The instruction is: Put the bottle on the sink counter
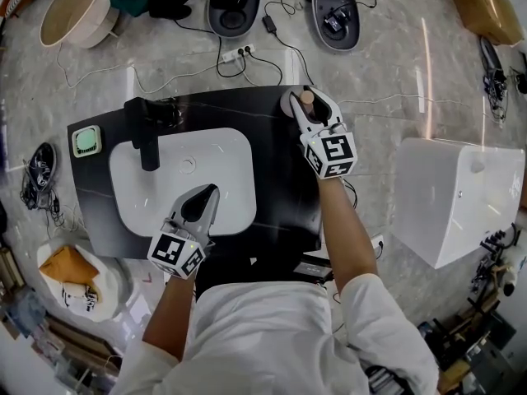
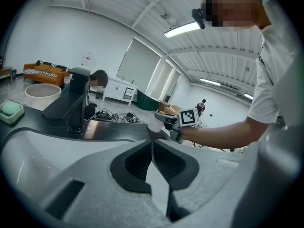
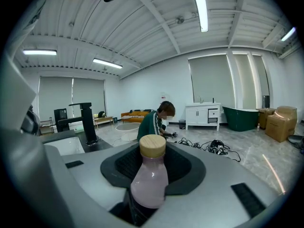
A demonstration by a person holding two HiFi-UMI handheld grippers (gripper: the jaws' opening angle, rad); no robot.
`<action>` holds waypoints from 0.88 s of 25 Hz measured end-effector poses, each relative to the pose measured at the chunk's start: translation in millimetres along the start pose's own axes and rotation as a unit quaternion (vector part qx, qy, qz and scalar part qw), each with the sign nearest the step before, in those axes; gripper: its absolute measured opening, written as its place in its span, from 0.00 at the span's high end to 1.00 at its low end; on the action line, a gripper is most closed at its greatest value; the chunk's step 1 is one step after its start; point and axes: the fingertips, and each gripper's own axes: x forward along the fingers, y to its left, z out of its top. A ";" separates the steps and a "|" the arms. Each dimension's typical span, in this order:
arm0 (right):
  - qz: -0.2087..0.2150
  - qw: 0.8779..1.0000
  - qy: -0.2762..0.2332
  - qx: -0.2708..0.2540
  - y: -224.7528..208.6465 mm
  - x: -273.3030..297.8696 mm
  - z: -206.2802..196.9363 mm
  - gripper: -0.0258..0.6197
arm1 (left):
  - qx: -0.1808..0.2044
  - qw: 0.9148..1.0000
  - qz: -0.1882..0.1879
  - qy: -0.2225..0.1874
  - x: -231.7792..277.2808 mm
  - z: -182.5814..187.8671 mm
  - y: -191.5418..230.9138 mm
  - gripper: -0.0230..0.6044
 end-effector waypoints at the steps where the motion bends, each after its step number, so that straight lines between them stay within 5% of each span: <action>1: 0.000 1.000 0.000 -0.001 -0.6 0.2 -0.4 0.75 | 0.000 1.000 0.001 0.000 0.5 0.2 0.1 0.92; 22: -0.013 0.999 -0.005 -0.031 4.9 -0.4 -3.1 0.75 | 0.002 1.000 -0.006 0.001 -6.8 -8.9 -8.0 0.92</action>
